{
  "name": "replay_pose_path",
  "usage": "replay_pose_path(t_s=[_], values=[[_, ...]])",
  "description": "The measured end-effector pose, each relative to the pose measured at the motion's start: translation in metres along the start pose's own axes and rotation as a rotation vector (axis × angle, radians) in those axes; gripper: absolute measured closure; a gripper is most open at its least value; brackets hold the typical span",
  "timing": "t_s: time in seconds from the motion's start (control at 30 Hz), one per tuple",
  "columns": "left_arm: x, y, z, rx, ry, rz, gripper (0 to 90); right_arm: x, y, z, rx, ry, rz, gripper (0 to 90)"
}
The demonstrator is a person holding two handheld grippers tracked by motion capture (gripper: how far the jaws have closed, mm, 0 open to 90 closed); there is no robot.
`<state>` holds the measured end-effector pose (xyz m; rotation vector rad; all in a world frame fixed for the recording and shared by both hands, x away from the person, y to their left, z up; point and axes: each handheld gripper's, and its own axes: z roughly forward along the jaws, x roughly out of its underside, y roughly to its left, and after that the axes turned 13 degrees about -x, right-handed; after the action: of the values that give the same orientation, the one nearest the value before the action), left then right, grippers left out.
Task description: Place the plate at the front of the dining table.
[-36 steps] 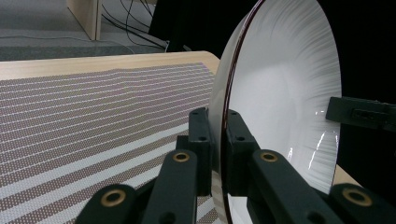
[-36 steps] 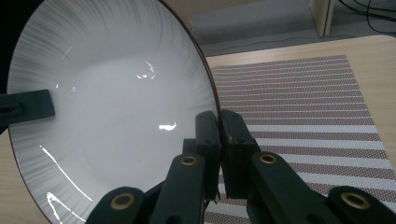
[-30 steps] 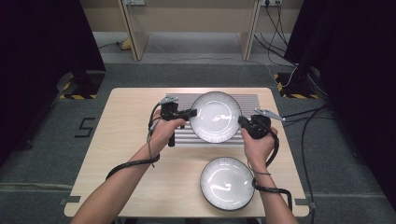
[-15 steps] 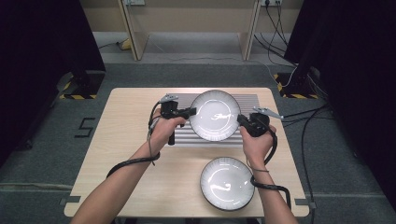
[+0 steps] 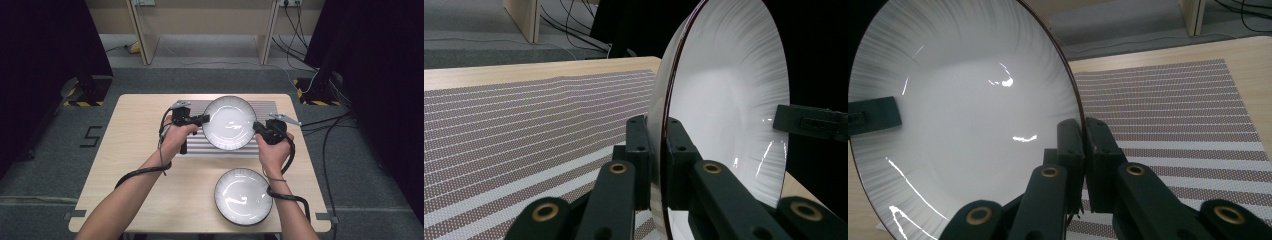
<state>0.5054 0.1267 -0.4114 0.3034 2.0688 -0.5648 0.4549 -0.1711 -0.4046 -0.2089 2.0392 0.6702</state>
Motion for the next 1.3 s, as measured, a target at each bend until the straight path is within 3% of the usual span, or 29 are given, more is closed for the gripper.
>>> replay_pose_path(t_s=[1.3], values=[[-0.007, 0.008, 0.026, -0.012, 0.032, -0.011, 83.3, -0.005, -0.016, 0.022, 0.023, 0.016, 0.036, 86.3]])
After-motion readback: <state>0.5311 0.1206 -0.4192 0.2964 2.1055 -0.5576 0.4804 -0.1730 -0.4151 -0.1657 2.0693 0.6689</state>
